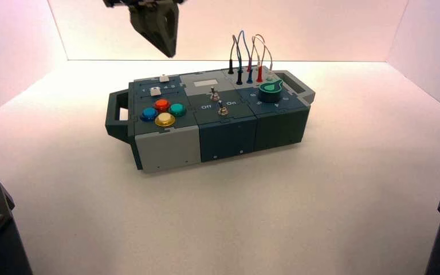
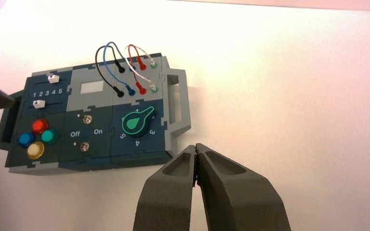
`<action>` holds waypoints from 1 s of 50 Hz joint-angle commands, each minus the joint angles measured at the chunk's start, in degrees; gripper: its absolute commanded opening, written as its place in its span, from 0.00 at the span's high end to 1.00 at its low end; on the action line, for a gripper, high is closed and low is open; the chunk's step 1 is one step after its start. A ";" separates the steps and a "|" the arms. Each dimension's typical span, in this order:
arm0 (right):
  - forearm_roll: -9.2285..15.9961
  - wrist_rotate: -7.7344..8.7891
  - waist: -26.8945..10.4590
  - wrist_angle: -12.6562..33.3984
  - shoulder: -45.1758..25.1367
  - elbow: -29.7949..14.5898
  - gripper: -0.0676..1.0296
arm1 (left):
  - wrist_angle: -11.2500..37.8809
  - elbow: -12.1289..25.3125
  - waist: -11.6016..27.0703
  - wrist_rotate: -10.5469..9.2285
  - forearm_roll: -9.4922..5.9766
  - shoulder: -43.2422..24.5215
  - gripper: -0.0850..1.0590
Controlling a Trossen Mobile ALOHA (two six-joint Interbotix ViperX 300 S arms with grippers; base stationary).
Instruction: Move the bottom slider to position 1.
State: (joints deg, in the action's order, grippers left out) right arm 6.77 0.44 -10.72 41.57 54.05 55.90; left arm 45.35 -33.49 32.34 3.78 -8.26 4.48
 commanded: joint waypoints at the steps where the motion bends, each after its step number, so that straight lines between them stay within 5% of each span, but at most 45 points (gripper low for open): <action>1: -0.09 0.26 -0.09 -0.70 -0.44 -0.44 0.96 | -0.35 2.64 -0.09 -0.09 0.09 -2.11 0.95; 24: -0.09 0.26 -0.09 -0.70 -0.53 0.18 0.96 | -0.53 3.34 -2.72 -2.29 0.00 -8.88 0.95; 50: -0.09 0.35 -0.09 -0.70 -0.53 0.26 0.96 | -2.64 4.92 -4.57 -1.85 0.26 -14.85 0.95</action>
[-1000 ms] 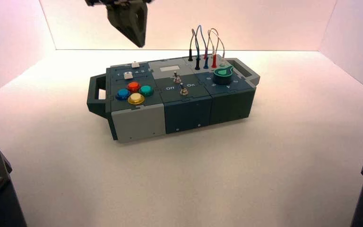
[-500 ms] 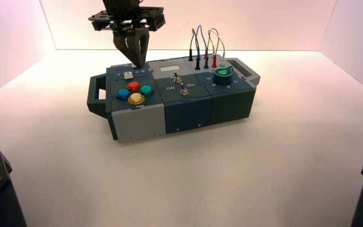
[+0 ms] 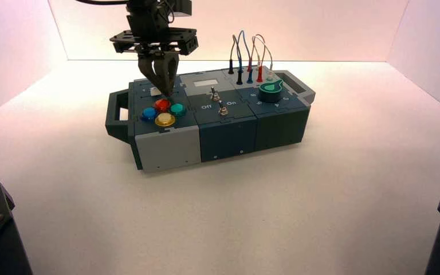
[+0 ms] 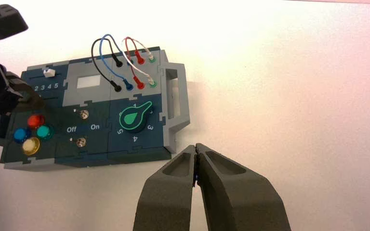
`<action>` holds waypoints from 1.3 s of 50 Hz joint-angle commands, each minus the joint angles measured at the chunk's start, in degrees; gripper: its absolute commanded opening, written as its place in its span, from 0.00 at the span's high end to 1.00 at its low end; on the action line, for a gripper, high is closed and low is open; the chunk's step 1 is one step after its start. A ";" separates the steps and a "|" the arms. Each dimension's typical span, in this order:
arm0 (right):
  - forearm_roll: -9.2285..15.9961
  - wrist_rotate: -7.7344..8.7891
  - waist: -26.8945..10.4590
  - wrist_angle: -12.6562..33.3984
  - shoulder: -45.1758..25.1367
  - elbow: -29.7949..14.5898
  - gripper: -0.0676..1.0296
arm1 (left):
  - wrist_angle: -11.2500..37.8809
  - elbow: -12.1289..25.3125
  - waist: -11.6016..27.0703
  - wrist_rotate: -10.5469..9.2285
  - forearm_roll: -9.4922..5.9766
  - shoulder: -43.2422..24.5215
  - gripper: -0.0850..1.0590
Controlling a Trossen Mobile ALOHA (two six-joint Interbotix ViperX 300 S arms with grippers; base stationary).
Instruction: Move the bottom slider to position 1.
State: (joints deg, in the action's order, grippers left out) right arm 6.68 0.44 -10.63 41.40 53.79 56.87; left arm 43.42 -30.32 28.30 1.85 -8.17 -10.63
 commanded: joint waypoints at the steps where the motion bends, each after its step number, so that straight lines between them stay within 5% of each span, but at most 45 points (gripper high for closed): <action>1: 0.00 0.35 -0.18 -0.53 -0.26 -0.70 0.96 | -0.70 1.93 -0.62 0.09 0.09 0.18 0.95; 18: -0.35 0.35 -0.18 -0.53 -0.88 -0.53 0.96 | -0.70 3.78 -0.97 0.26 0.18 -1.14 0.95; 65: -0.97 0.35 -0.18 -2.46 -3.25 0.35 0.96 | 0.88 0.18 -3.69 0.97 0.97 1.14 0.95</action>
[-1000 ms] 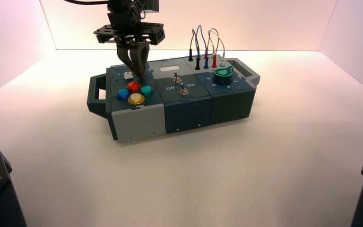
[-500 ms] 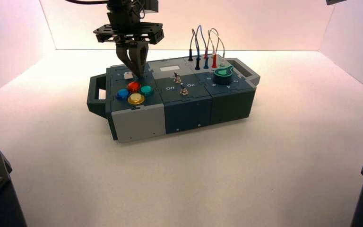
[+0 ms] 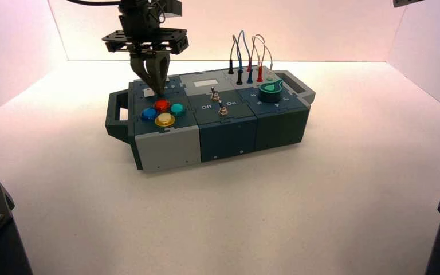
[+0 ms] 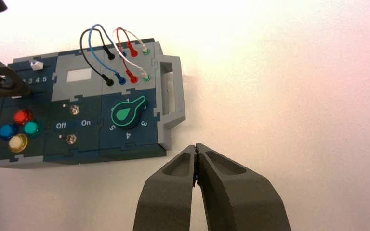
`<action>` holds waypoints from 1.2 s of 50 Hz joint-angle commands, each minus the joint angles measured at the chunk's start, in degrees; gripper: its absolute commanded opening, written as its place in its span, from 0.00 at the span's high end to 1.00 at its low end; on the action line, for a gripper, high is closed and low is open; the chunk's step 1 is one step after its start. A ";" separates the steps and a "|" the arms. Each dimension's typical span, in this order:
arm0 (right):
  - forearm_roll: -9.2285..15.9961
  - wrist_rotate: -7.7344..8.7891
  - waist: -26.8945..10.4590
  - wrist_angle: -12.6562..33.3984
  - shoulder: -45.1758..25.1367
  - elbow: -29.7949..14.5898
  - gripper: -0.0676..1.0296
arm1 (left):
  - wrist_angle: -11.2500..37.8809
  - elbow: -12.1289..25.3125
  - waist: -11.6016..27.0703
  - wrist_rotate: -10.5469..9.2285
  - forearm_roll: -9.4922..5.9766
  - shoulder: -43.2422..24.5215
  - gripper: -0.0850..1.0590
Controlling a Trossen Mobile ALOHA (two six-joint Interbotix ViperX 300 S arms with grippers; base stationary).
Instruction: Move the bottom slider to position 1.
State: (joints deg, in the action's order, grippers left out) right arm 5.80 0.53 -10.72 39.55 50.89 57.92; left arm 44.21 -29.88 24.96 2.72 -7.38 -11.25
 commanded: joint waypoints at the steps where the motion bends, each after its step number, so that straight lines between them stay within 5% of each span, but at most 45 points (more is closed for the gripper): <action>1: -0.09 0.26 -0.09 -0.62 -0.35 -0.70 0.96 | 0.09 -0.44 -0.35 0.00 0.18 1.76 0.95; 19: -0.18 0.26 -0.09 -0.79 -0.35 -0.70 0.96 | 0.18 -2.11 -0.88 0.00 0.53 2.37 0.95; 34: -0.26 0.26 -0.09 -0.88 -0.35 -0.70 0.96 | 0.00 -2.81 -3.25 0.00 2.37 2.90 0.95; 60: -0.35 0.26 -0.09 -0.79 -0.09 -0.18 0.96 | 3.52 -3.87 -2.46 -0.18 2.37 7.56 0.95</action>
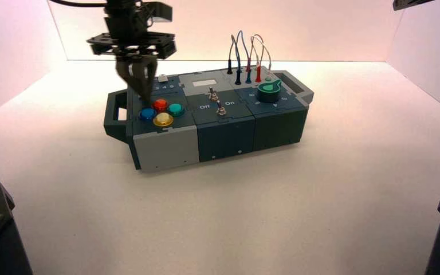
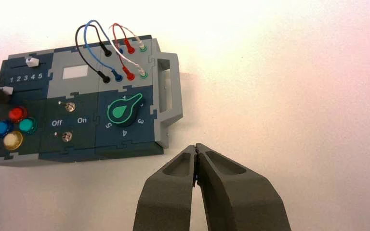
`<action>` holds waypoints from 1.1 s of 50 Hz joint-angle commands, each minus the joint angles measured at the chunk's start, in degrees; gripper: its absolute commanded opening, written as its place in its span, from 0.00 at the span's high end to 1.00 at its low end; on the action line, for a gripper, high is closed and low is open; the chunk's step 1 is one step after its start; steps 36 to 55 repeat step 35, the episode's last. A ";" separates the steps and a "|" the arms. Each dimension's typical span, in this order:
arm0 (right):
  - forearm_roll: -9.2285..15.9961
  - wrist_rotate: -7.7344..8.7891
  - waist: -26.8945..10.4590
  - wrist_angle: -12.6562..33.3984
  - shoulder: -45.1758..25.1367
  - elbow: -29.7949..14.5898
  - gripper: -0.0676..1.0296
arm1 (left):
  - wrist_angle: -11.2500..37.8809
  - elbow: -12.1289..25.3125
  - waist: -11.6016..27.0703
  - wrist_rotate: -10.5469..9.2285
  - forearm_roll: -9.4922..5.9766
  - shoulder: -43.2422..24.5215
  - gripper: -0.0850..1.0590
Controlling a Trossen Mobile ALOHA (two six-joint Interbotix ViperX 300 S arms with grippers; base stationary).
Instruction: Move the bottom slider to position 1.
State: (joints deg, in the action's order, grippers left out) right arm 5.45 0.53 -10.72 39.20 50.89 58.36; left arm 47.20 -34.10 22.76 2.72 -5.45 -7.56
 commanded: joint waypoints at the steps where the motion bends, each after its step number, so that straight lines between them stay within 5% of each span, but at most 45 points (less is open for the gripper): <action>1: 0.00 0.26 -0.09 -0.44 0.00 -0.53 0.96 | 0.62 0.09 -0.26 -0.09 0.53 4.48 0.95; 31: 0.26 0.00 -0.09 -1.05 0.88 0.79 0.96 | 2.29 -2.99 -0.53 -0.35 0.62 12.66 0.95; 55: 0.44 0.00 -0.09 -1.05 0.79 1.05 0.96 | 2.29 -2.99 -0.53 -0.26 0.79 12.83 0.95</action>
